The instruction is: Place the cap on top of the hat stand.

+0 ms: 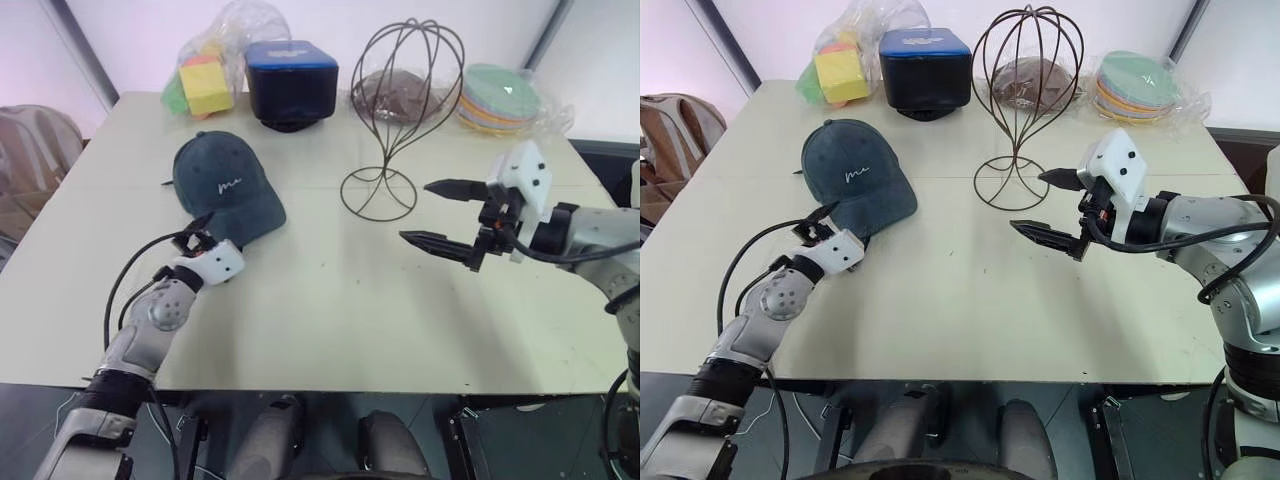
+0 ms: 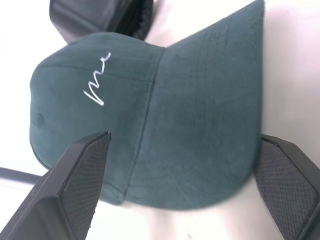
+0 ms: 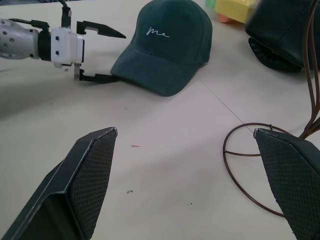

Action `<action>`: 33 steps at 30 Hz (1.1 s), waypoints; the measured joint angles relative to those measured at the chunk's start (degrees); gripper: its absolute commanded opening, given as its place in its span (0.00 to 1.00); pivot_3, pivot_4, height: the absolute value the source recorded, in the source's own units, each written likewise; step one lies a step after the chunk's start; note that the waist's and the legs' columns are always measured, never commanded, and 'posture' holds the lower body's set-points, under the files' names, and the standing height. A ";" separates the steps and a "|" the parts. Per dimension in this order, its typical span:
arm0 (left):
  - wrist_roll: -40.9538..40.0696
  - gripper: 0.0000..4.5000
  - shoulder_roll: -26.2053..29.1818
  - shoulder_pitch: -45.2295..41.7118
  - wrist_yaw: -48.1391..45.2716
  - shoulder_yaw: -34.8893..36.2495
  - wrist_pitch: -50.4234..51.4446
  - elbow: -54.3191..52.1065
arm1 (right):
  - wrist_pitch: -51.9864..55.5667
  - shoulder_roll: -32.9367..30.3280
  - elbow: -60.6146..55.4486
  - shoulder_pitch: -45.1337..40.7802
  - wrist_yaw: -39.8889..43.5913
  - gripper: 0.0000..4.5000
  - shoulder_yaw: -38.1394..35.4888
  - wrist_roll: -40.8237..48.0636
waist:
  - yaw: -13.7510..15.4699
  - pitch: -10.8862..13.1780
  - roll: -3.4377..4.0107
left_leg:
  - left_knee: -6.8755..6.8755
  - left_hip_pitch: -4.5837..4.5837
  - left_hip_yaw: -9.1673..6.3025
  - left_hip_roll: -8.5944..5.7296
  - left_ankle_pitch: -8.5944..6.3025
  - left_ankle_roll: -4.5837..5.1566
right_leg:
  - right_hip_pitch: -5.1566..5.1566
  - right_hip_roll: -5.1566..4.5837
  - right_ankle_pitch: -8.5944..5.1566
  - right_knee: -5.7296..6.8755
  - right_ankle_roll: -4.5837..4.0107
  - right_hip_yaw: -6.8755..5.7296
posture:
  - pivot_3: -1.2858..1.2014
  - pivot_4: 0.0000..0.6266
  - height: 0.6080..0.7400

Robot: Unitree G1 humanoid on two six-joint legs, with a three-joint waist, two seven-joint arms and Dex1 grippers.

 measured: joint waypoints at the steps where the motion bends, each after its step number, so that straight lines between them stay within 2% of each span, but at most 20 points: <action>1: 0.76 0.99 -0.13 -0.57 1.15 -0.25 -0.52 1.13 | -0.05 0.00 0.00 0.00 -0.04 1.00 0.00 -0.02 | -0.04 0.00 0.00 | 0.00 0.00 0.00 0.00 0.00 0.00 | 0.00 0.00 0.00 0.00 0.00 0.00 | 0.52 0.24 1.00; 9: 5.07 0.99 -1.29 -2.78 8.12 -1.04 -1.75 5.81 | -0.44 -0.01 0.00 0.00 -0.38 1.00 0.00 -0.06 | -0.38 -0.01 -0.01 | -0.01 -0.01 0.02 0.01 0.00 0.00 | 0.07 0.04 0.00 0.11 0.01 0.03 | 0.52 0.24 1.00; 10: 5.14 0.94 -1.31 -2.78 8.39 -1.04 -1.91 5.98 | -0.47 -0.01 0.00 0.00 -0.39 1.00 0.00 -0.06 | -0.38 -0.01 -0.01 | -0.01 -0.01 0.02 0.01 0.00 0.00 | 0.07 0.04 0.00 0.11 0.01 0.03 | 0.52 0.24 1.00; 12: 5.23 0.81 -1.34 -2.68 8.68 -1.24 -2.06 6.48 | -0.63 -0.01 0.00 0.00 -0.40 1.00 0.00 -0.07 | -0.39 -0.01 -0.01 | -0.01 -0.01 0.03 0.01 0.00 0.00 | 0.06 0.04 0.00 0.11 0.01 0.04 | 0.52 0.24 1.00; 15: 5.36 0.44 -1.48 -2.15 9.96 -1.58 -2.82 7.22 | -0.75 -0.21 0.05 0.00 -0.39 1.00 0.00 -0.14 | -0.46 -0.02 0.00 | -0.02 -0.01 0.04 0.02 0.00 0.00 | 0.04 0.04 0.00 0.11 0.01 0.05 | 0.52 0.24 1.00; 19: 5.42 0.01 -1.08 -2.18 12.62 -0.55 -4.68 6.91 | -0.80 -0.48 0.09 -0.01 -0.38 1.00 0.00 -0.18 | -0.19 -0.14 0.13 | 0.00 0.02 0.04 -0.01 0.00 0.00 | -0.02 0.01 0.00 0.09 0.01 0.05 | 0.52 0.24 1.00; 33: 8.67 0.01 0.27 0.06 20.59 -0.42 -9.26 6.97 | -0.81 -1.33 0.24 -0.03 -0.18 1.00 0.00 -0.15 | -0.42 -0.17 0.13 | -0.01 -0.04 0.05 0.00 0.00 0.01 | 0.01 0.03 0.01 0.12 0.01 0.07 | 0.52 0.24 1.00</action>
